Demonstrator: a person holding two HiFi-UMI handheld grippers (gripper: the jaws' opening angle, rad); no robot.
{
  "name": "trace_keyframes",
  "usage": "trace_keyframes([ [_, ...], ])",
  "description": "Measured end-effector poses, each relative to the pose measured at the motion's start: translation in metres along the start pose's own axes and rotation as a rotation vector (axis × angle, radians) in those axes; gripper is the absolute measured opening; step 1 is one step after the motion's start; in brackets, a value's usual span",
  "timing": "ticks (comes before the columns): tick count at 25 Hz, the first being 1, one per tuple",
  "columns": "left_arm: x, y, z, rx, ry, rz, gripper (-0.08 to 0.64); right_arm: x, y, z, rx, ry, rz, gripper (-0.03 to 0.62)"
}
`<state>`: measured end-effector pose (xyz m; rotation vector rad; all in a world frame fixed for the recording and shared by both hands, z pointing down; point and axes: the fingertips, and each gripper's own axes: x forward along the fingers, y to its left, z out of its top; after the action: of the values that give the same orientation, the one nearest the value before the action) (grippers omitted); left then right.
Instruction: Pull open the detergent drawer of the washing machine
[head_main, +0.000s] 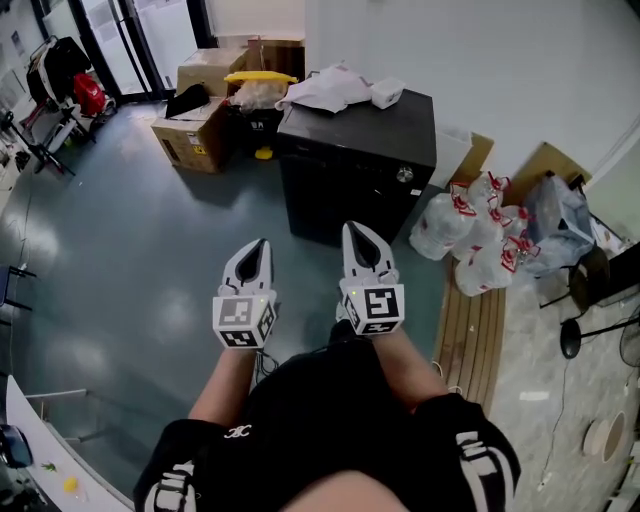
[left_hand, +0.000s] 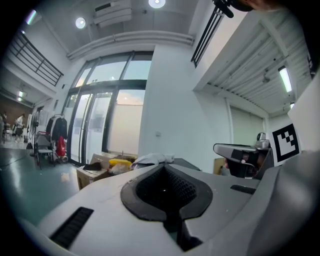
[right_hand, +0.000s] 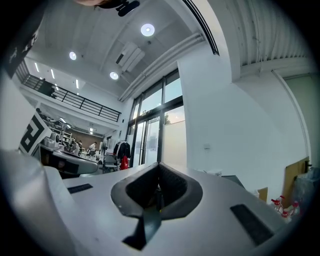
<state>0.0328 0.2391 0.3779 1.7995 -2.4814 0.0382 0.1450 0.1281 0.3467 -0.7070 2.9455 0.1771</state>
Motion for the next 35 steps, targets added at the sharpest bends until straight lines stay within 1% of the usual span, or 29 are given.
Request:
trace_keyframes([
  [4, 0.075, 0.008, 0.003, 0.000, 0.007, 0.013, 0.002, 0.061, -0.046, -0.013, -0.001, -0.013, 0.024, 0.003],
  [9, 0.161, 0.014, 0.013, 0.002, 0.036, 0.013, 0.002, 0.131, -0.100, -0.024, 0.018, 0.007, 0.043, 0.003],
  [13, 0.221, 0.021, 0.017, -0.014, 0.063, 0.014, 0.002, 0.176, -0.132, -0.028, 0.073, -0.010, 0.075, 0.003],
  [17, 0.276, 0.025, 0.015, -0.024, 0.080, 0.014, 0.002, 0.214, -0.173, -0.038, 0.109, -0.014, 0.064, 0.003],
  [20, 0.314, 0.031, 0.013, -0.031, 0.081, 0.016, 0.002, 0.242, -0.198, -0.052, 0.107, -0.002, 0.064, 0.003],
  [23, 0.349, 0.034, 0.013, -0.029, 0.092, -0.001, 0.002, 0.269, -0.220, -0.061, 0.109, 0.018, 0.059, 0.003],
  [26, 0.371, 0.036, 0.021, -0.027, 0.079, -0.009, 0.002, 0.289, -0.233, -0.061, 0.102, 0.027, 0.060, 0.003],
  [29, 0.387, 0.047, 0.029, -0.018, 0.057, -0.011, 0.002, 0.308, -0.237, -0.058, 0.091, 0.019, 0.054, 0.003],
  [33, 0.400, 0.062, 0.024, 0.008, 0.080, -0.045, 0.002, 0.325, -0.228, -0.056, 0.061, 0.014, 0.024, 0.003],
  [35, 0.404, 0.070, 0.026, 0.014, 0.082, -0.061, 0.002, 0.334, -0.225, -0.056, 0.062, 0.016, 0.007, 0.003],
])
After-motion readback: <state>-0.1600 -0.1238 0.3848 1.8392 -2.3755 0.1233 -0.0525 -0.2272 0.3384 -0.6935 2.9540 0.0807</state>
